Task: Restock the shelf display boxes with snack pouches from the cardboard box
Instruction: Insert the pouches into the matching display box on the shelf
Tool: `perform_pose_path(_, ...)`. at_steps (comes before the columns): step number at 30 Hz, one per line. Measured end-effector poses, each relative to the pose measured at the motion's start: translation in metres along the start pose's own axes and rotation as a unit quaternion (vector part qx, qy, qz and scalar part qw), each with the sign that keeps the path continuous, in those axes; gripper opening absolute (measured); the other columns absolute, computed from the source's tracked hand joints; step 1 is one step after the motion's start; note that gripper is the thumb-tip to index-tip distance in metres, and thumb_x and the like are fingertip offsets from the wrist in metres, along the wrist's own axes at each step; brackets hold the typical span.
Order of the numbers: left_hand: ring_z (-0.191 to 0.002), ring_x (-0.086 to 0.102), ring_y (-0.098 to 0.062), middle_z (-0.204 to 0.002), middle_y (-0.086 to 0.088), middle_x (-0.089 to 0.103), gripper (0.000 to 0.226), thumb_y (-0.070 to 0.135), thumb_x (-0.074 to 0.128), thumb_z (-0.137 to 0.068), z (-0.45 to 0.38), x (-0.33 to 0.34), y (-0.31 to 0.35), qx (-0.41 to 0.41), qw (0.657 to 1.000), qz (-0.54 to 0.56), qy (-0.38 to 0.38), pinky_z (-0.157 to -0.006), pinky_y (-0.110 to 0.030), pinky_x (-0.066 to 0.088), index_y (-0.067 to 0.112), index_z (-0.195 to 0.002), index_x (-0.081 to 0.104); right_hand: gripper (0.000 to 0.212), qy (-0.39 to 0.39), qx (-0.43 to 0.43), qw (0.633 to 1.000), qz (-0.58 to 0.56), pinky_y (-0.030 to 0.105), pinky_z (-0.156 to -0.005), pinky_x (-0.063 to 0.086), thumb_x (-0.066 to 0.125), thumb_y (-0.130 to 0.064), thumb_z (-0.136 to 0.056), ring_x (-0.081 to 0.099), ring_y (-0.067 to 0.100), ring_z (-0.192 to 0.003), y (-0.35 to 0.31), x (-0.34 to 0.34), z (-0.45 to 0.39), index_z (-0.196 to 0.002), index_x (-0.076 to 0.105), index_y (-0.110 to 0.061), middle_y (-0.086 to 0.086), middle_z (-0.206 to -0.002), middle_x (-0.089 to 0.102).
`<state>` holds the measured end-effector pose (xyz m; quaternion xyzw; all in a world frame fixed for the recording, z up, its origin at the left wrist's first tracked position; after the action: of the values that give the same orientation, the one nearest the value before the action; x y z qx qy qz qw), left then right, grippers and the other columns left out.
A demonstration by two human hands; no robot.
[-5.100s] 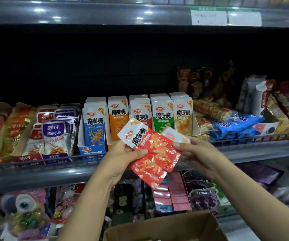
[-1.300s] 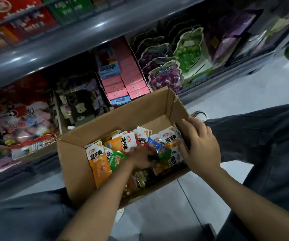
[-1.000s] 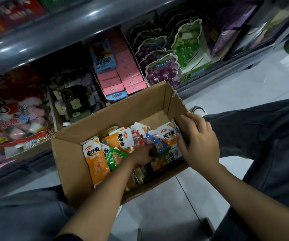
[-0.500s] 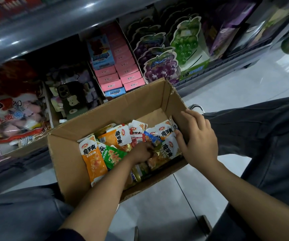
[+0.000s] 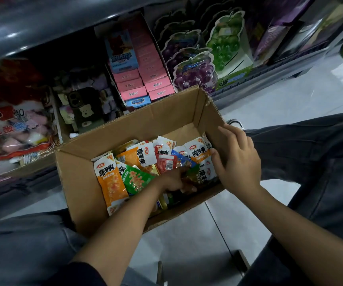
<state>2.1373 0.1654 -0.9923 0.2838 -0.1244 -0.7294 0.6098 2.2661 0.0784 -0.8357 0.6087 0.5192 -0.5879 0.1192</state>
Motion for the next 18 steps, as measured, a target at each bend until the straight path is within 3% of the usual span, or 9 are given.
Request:
perform_pose_path(5,-0.12,0.05,-0.022,-0.139,-0.006,0.05,0.054,0.027,0.059,-0.092,-0.006,-0.007,-0.003,0.002,0.999,-0.021,0.043,-0.09,-0.025,0.04,0.02,-0.142,0.04,0.046,-0.005,0.013,1.0,-0.001,0.037,-0.074,0.052,0.057,-0.036,-0.087,0.056,0.029,-0.107,0.0,0.001,0.0,-0.126,0.053,-0.012,0.007,-0.129,0.056)
perform_pose_path(14,-0.112,0.055,-0.025,-0.125,-0.008,0.059,0.032,0.019,0.061,-0.092,0.0,-0.023,0.0,0.018,0.99,-0.008,0.137,-0.087,-0.027,0.042,0.008,-0.122,0.061,0.048,-0.006,0.015,1.0,0.006,0.035,-0.072,0.051,0.056,-0.037,-0.087,0.056,0.029,-0.107,0.0,0.001,-0.001,-0.128,0.051,-0.012,0.007,-0.129,0.055)
perform_pose_path(17,-0.093,0.058,-0.022,-0.096,-0.005,0.063,0.007,0.017,0.063,-0.089,0.013,-0.043,0.002,0.024,0.985,0.061,0.161,-0.081,-0.029,0.045,0.012,-0.087,0.068,0.047,-0.006,0.012,1.0,0.003,0.035,-0.072,0.051,0.055,-0.036,-0.087,0.054,0.028,-0.108,0.0,0.0,-0.002,-0.129,0.049,-0.014,0.006,-0.129,0.054)
perform_pose_path(18,-0.085,0.057,-0.02,-0.086,-0.003,0.061,0.014,0.016,0.064,-0.089,0.018,-0.051,0.001,0.02,0.982,0.084,0.168,-0.076,-0.029,0.045,0.015,-0.075,0.064,0.047,-0.009,0.012,1.0,0.0,0.035,-0.072,0.05,0.055,-0.036,-0.087,0.054,0.027,-0.108,0.0,0.0,-0.002,-0.129,0.049,-0.014,0.005,-0.13,0.053)
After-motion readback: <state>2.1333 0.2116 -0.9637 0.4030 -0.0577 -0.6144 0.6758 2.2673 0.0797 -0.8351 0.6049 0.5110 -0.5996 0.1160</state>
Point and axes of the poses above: each hand's wrist, its own z-axis away from the middle knuckle, its own x-axis out of the palm, y = z × x, the point moved 6 cm from there along -z, towards the middle knuckle
